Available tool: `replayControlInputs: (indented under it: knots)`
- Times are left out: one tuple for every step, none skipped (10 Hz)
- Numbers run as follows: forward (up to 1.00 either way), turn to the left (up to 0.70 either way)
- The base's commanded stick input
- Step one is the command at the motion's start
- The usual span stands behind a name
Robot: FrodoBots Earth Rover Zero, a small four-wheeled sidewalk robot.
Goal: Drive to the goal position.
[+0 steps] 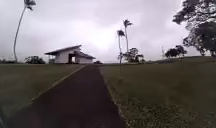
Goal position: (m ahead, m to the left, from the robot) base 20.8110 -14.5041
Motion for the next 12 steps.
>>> replayControlInputs:
  knots:
    - [1.0, 0.0]
    - [1.0, 0.0]
    - [1.0, 0.0]
    - [1.0, 0.0]
    - [1.0, 0.0]
    - [1.0, 0.0]
    - [1.0, 0.0]
    - [1.0, 0.0]
    - [1.0, 0.0]
    - [1.0, 0.0]
    - [1.0, 0.0]
    - [0.54, 0.0]
